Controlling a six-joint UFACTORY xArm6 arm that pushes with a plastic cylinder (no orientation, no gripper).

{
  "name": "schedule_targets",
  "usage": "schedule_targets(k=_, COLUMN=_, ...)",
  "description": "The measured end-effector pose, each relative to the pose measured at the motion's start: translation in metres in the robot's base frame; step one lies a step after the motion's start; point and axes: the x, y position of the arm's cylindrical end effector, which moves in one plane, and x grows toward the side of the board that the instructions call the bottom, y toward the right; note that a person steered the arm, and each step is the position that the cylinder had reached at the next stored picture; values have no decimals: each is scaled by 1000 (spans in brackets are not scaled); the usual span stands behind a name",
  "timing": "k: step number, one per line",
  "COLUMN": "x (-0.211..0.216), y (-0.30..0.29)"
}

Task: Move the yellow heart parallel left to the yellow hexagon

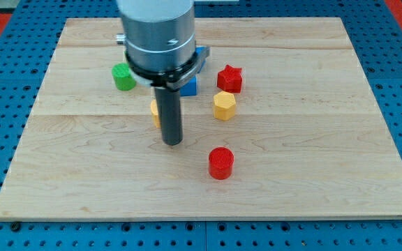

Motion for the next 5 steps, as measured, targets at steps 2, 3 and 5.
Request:
schedule_targets(k=2, x=-27, y=-23)
schedule_targets(k=3, x=-40, y=-6)
schedule_targets(k=5, x=11, y=106)
